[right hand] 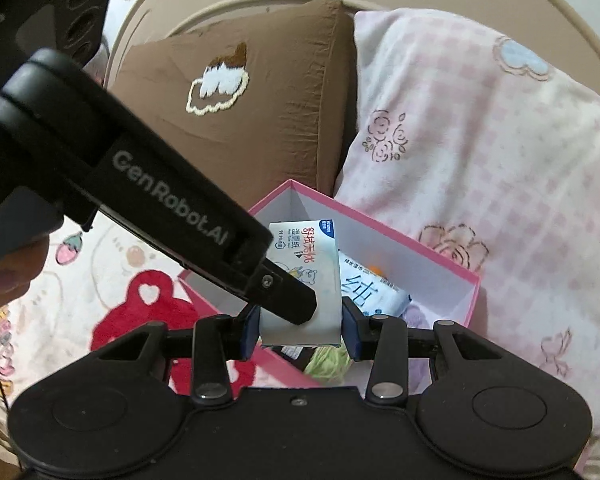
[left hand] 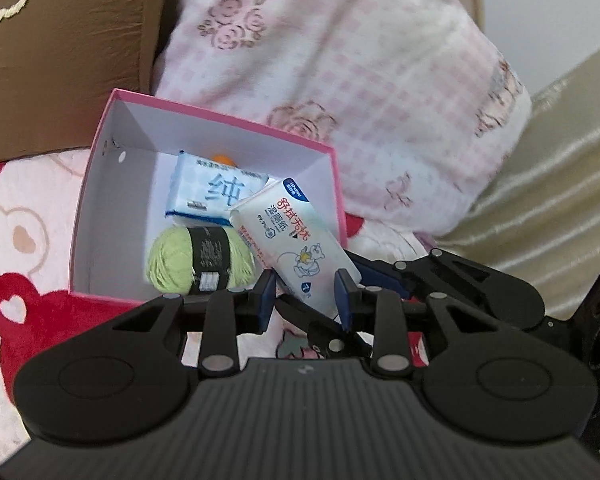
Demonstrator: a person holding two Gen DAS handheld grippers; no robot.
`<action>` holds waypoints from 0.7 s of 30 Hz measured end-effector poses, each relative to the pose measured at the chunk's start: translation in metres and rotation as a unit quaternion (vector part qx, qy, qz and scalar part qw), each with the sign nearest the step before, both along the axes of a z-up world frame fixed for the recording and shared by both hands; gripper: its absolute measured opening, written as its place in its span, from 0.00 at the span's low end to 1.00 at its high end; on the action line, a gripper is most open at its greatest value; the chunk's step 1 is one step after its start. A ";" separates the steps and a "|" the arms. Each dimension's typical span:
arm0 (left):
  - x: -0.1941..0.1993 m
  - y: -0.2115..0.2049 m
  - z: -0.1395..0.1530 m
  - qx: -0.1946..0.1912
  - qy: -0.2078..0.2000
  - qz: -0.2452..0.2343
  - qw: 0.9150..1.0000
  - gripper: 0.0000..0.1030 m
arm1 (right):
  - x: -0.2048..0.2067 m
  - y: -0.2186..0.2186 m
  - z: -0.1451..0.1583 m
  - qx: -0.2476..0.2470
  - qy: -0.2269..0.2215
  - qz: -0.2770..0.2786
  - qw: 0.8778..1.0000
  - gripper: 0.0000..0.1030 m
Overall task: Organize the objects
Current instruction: 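Lower the tissue pack onto the wipes pack and open the left gripper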
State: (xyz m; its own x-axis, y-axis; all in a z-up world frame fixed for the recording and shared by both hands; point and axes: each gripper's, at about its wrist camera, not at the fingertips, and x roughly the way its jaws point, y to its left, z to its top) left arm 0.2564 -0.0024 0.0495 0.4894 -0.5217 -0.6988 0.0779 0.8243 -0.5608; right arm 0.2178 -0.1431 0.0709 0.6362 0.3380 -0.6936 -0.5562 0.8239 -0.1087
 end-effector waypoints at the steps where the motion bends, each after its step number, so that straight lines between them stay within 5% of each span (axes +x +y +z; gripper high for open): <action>1: 0.004 0.001 -0.004 -0.001 0.001 0.003 1.000 0.28 | 0.006 0.001 -0.003 -0.003 0.000 0.005 1.000 0.45; 8: 0.036 0.008 -0.043 -0.032 0.021 0.038 0.999 0.28 | 0.047 0.000 -0.028 -0.013 0.020 0.032 0.999 0.45; 21: 0.066 0.005 -0.089 -0.022 0.024 0.038 0.999 0.28 | 0.082 0.007 -0.073 -0.058 0.033 0.069 0.995 0.45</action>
State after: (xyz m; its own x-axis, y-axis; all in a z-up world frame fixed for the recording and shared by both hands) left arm 0.3223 0.0029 -0.0392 0.4956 -0.5148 -0.6995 -0.0122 0.8012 -0.5983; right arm 0.2999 -0.1363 -0.0023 0.5408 0.3341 -0.7720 -0.6720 0.7236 -0.1576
